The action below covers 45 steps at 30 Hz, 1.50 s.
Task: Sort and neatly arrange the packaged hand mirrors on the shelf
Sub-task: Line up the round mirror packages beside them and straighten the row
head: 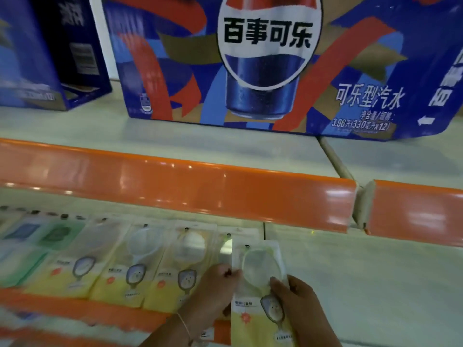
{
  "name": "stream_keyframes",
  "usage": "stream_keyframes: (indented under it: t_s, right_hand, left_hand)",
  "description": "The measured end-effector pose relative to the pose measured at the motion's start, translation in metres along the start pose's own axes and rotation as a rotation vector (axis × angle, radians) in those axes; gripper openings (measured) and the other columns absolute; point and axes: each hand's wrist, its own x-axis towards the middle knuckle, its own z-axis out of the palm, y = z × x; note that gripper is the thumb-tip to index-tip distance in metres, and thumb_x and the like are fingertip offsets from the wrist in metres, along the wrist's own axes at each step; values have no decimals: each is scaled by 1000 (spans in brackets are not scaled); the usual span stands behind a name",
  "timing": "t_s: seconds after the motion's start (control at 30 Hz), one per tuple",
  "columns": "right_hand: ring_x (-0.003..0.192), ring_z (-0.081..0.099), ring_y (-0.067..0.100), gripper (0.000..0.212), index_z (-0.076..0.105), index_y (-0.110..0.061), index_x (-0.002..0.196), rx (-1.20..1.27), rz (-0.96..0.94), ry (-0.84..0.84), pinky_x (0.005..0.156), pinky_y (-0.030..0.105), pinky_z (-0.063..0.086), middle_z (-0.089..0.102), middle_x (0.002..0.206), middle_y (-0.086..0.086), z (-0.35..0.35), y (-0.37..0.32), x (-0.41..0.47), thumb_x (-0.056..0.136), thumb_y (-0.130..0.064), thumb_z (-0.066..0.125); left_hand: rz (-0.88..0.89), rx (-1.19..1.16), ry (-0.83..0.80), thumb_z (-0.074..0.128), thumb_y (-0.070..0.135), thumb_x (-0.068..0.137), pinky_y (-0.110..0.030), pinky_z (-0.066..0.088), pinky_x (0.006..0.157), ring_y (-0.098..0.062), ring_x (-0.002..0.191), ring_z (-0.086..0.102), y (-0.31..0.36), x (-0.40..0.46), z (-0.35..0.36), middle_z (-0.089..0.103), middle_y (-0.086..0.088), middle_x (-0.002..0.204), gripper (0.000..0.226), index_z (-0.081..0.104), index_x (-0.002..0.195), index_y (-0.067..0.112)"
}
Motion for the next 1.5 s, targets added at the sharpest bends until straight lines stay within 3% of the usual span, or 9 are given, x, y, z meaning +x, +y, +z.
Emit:
stream_keyframes:
  t_s: [0.17, 0.27, 0.47, 0.53, 0.67, 0.73, 0.83, 1.03, 1.5]
  right_hand:
    - [56, 53, 18, 42, 59, 13, 85, -21, -20, 65, 50, 25, 39, 57, 64, 18, 25, -8, 16, 89, -28, 65]
    - [55, 53, 20, 39, 59, 10, 80, -84, -42, 120, 50, 27, 40, 59, 64, 21, 40, -15, 26, 89, -27, 65]
    - [67, 61, 18, 24, 65, -12, 91, -329, -102, 211, 58, 29, 47, 69, 77, 4, 69, -24, 33, 90, -35, 60]
    - [78, 62, 18, 38, 61, -19, 114, -409, -70, 262, 63, 29, 51, 70, 93, 0, 76, -20, 32, 89, -47, 54]
    - [71, 63, 19, 43, 62, -21, 104, -487, -138, 296, 63, 40, 57, 66, 86, 0, 79, -1, 26, 82, -56, 50]
    - [79, 64, 19, 51, 58, -25, 118, -473, -148, 308, 66, 39, 57, 64, 97, -1, 81, 3, 16, 81, -59, 54]
    - [94, 56, 16, 52, 55, -20, 131, -478, -163, 328, 80, 33, 48, 58, 111, 1, 86, 0, 2, 85, -41, 65]
    - [85, 48, 14, 43, 64, -9, 120, -517, -222, 439, 75, 25, 38, 62, 105, 5, 95, 2, 4, 81, -23, 73]
    - [90, 60, 17, 41, 68, -14, 115, -506, -253, 517, 78, 27, 46, 69, 107, 1, 98, 10, 7, 80, -33, 75]
  left_hand:
    - [208, 155, 73, 50, 33, 95, -21, 46, 52, -10, 57, 59, -20, -5, -39, 69, 0, 73, 16, 63, 93, 25]
    - [419, 391, 214, 48, 36, 95, -15, 41, 55, -4, 62, 56, -41, -6, -60, 64, 9, 77, 14, 60, 99, 30]
    - [784, 776, 212, 38, 48, 94, -29, 46, 99, -13, 117, 53, -84, 13, -83, 59, 5, 122, 43, 62, 118, 22]
    - [816, 961, 157, 32, 55, 95, -36, 38, 110, -20, 134, 43, -94, 19, -89, 53, 3, 139, 53, 57, 128, 22]
    - [885, 1121, 75, 30, 60, 95, -41, 17, 110, -27, 142, 28, -104, 25, -95, 38, -5, 151, 61, 48, 138, 21]
    - [893, 1159, 71, 29, 61, 96, -42, 15, 109, -29, 144, 24, -105, 26, -97, 35, -6, 153, 62, 44, 141, 22]
    - [900, 1124, 66, 27, 60, 97, -45, 12, 110, -31, 146, 16, -108, 25, -95, 28, -7, 155, 63, 37, 146, 21]
    - [920, 1153, 35, 26, 60, 97, -52, 10, 110, -34, 146, 12, -111, 29, -95, 28, -8, 156, 61, 37, 146, 24]
    - [930, 1149, 7, 27, 60, 97, -54, 14, 108, -35, 144, 20, -109, 28, -97, 40, -9, 149, 61, 49, 139, 21]
